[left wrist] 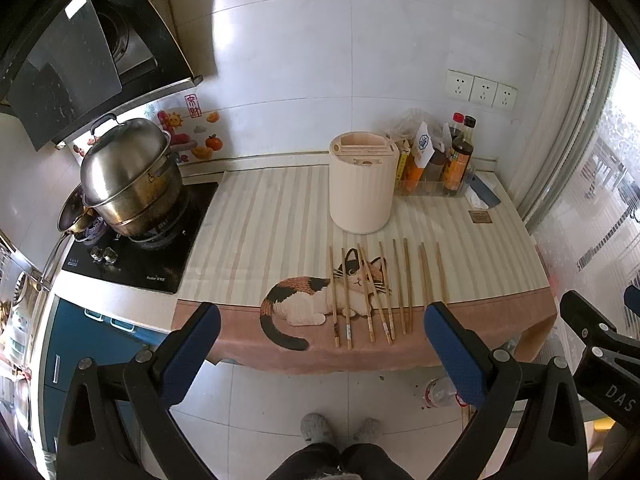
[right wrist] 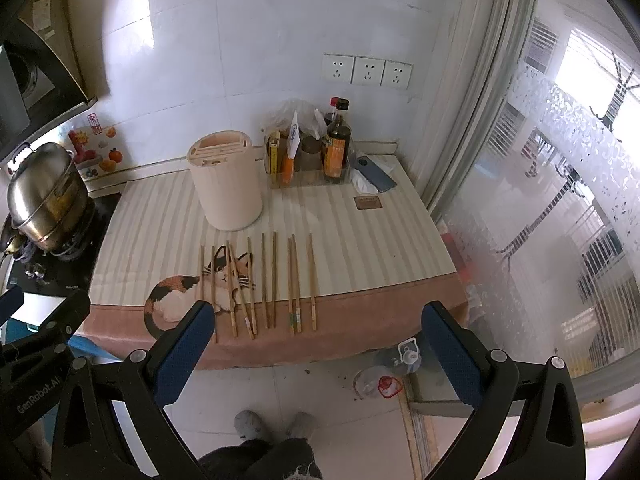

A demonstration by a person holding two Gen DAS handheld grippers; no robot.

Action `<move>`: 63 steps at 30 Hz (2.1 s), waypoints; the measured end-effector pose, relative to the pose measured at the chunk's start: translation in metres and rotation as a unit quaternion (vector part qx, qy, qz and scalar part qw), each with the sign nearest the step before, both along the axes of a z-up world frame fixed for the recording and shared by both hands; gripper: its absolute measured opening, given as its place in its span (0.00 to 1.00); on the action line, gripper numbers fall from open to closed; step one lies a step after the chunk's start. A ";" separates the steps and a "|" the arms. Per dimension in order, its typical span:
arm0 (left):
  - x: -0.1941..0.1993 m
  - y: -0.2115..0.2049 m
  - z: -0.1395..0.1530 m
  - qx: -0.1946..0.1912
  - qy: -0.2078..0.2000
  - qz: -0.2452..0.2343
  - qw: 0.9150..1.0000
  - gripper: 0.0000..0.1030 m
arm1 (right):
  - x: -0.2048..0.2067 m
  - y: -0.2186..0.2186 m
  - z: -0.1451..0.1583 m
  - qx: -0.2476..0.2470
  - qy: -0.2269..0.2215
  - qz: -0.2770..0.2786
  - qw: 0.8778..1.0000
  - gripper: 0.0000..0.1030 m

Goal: Organize utensils

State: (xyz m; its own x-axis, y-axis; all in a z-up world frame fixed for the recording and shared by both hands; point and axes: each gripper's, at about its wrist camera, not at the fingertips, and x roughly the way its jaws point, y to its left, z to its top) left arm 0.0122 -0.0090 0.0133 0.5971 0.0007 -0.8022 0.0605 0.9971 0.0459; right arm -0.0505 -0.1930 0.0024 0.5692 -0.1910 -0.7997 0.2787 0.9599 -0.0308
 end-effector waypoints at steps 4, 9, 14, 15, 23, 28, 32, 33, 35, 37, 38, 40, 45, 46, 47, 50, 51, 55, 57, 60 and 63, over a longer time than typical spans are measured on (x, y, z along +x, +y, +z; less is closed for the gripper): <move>0.002 -0.002 0.000 0.000 0.000 0.000 1.000 1.00 | -0.002 0.001 0.001 -0.002 -0.001 0.000 1.000 1.00; 0.002 -0.003 0.001 0.000 -0.001 0.001 1.000 1.00 | -0.001 0.001 0.001 -0.005 -0.001 0.000 1.000 1.00; 0.002 -0.002 0.001 -0.001 -0.001 -0.001 1.000 1.00 | -0.002 0.000 0.003 -0.008 -0.004 0.000 1.000 1.00; 0.001 -0.002 0.001 -0.001 -0.001 -0.001 1.000 1.00 | -0.002 0.000 0.004 -0.009 -0.004 0.001 1.000 1.00; 0.002 -0.006 0.003 -0.008 -0.002 0.000 1.000 1.00 | -0.005 0.001 0.005 -0.012 -0.009 0.001 1.000 1.00; 0.004 -0.008 0.006 -0.011 -0.003 0.002 1.000 1.00 | -0.006 0.002 0.007 -0.014 -0.011 0.002 1.000 1.00; 0.003 -0.007 0.006 -0.011 -0.005 0.003 1.000 1.00 | -0.005 0.002 0.008 -0.016 -0.012 0.003 1.000 1.00; 0.003 -0.007 0.006 -0.011 -0.005 0.003 1.000 1.00 | -0.006 0.002 0.008 -0.017 -0.012 0.003 1.000 1.00; 0.000 -0.003 0.005 -0.012 -0.007 0.003 1.000 1.00 | -0.006 0.003 0.008 -0.016 -0.012 0.003 1.000 1.00; 0.001 -0.005 0.005 -0.012 -0.006 0.003 1.000 1.00 | -0.006 0.003 0.008 -0.016 -0.012 0.003 1.000 1.00; -0.003 -0.001 0.003 -0.014 -0.007 0.003 1.000 1.00 | -0.006 0.003 0.008 -0.015 -0.012 0.002 1.000 1.00; -0.003 0.000 0.003 -0.014 -0.006 0.004 1.000 1.00 | -0.006 0.002 0.008 -0.013 -0.012 0.002 1.000 1.00; -0.003 0.004 0.003 -0.016 -0.006 0.004 1.000 1.00 | -0.005 0.001 0.009 -0.013 -0.013 0.001 1.000 1.00; -0.002 0.004 0.003 -0.016 -0.006 0.004 1.000 1.00 | -0.006 0.001 0.008 -0.012 -0.013 0.001 1.000 1.00; -0.002 0.003 0.003 -0.016 -0.005 0.004 1.000 1.00 | -0.006 0.001 0.009 -0.013 -0.013 0.001 1.000 1.00; -0.003 0.005 0.004 -0.015 -0.008 0.003 1.000 1.00 | -0.005 0.001 0.010 -0.014 -0.015 0.000 1.000 1.00; -0.003 0.005 0.004 -0.015 -0.009 0.002 1.000 1.00 | -0.006 0.000 0.010 -0.014 -0.016 0.000 1.000 1.00; -0.003 0.004 0.005 -0.012 -0.013 -0.001 1.000 1.00 | -0.004 0.000 0.011 -0.014 -0.017 0.001 1.000 1.00; -0.003 0.004 0.006 -0.010 -0.015 -0.002 1.000 1.00 | -0.004 0.001 0.011 -0.015 -0.017 0.001 1.000 1.00; -0.003 0.004 0.008 -0.008 -0.018 -0.001 1.000 1.00 | -0.004 0.000 0.013 -0.016 -0.019 0.002 1.000 1.00; -0.002 0.005 0.009 -0.008 -0.020 -0.002 1.000 1.00 | -0.005 0.001 0.015 -0.015 -0.023 0.001 1.000 1.00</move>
State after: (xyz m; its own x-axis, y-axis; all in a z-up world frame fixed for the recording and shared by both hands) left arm 0.0106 -0.0043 0.0221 0.6290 -0.0131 -0.7773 0.0619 0.9975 0.0333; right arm -0.0553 -0.1919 0.0173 0.6056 -0.2134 -0.7666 0.2783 0.9593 -0.0472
